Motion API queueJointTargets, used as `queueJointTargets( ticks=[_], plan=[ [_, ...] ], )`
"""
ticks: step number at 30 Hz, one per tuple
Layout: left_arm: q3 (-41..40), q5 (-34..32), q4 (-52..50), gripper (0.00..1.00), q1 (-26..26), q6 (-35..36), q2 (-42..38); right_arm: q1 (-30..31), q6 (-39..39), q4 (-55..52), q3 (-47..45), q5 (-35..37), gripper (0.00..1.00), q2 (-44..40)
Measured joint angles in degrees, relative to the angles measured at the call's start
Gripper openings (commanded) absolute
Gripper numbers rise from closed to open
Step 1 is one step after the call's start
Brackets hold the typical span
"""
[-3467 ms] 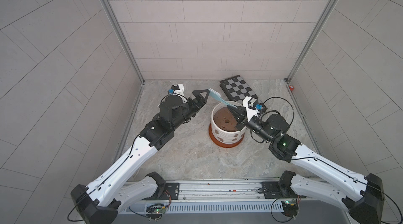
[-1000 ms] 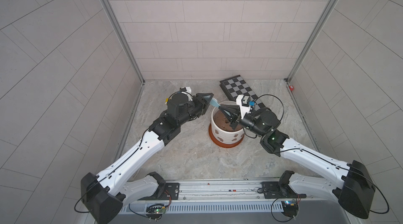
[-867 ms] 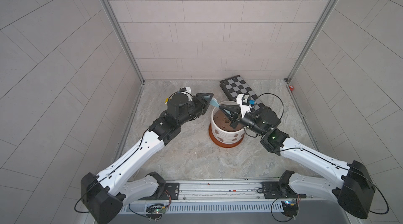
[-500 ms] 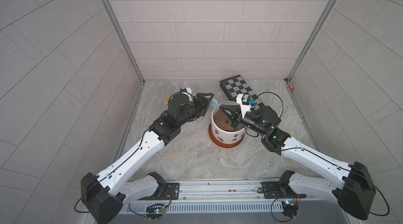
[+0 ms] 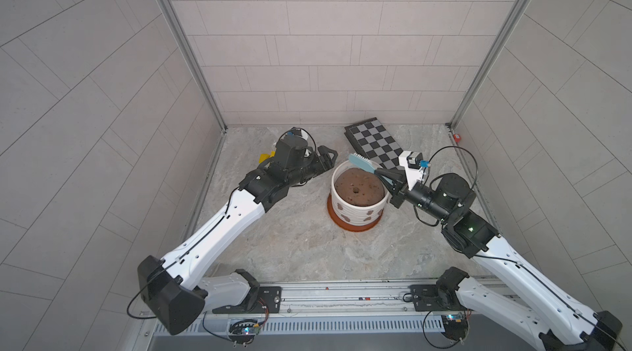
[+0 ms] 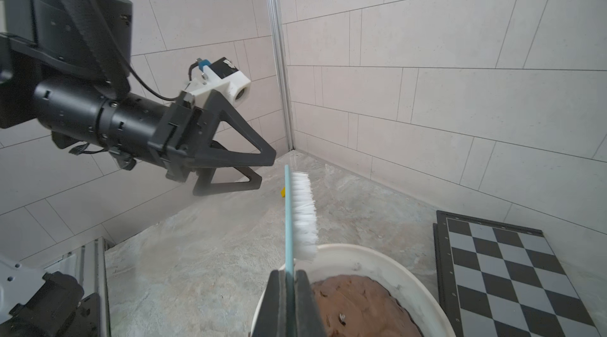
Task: Scrub the dried mud off the ceramic pot
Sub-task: Pick up the brush from the center of the board, then brush off the soil from the pot, then rotate the pot on the tray.
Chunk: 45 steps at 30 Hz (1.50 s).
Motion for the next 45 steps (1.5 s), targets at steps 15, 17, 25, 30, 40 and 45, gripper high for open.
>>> queueJointTargets(
  ticks=[15, 17, 25, 30, 40, 45],
  plan=[
    [7.04, -6.51, -11.23, 0.6, -1.86, 12.76, 17.55, 0.02, 1.84, -15.28, -2.03, -3.21, 0.0, -6.21],
    [8.96, -8.57, -12.33, 0.58, -3.26, 13.33, 19.52, 0.17, 2.29, -15.67, -3.21, -3.45, 0.0, -6.86],
    [14.05, -16.68, -16.7, 0.4, -6.73, 15.19, 25.57, 1.03, 3.43, -16.11, -5.77, -3.98, 0.0, -6.71],
    [15.45, -19.41, -18.43, 0.27, -7.19, 16.22, 27.58, 1.97, 3.69, -15.87, -6.78, -4.2, 0.0, -6.86],
    [17.31, -21.33, -21.24, 0.08, -8.44, 17.66, 28.65, 7.26, 5.86, -13.38, -12.81, -3.1, 0.0, -8.72],
    [18.29, -22.62, -23.12, 0.02, -8.61, 16.96, 29.2, 10.1, 6.45, -11.41, -13.7, -1.33, 0.0, -9.42]
  ],
)
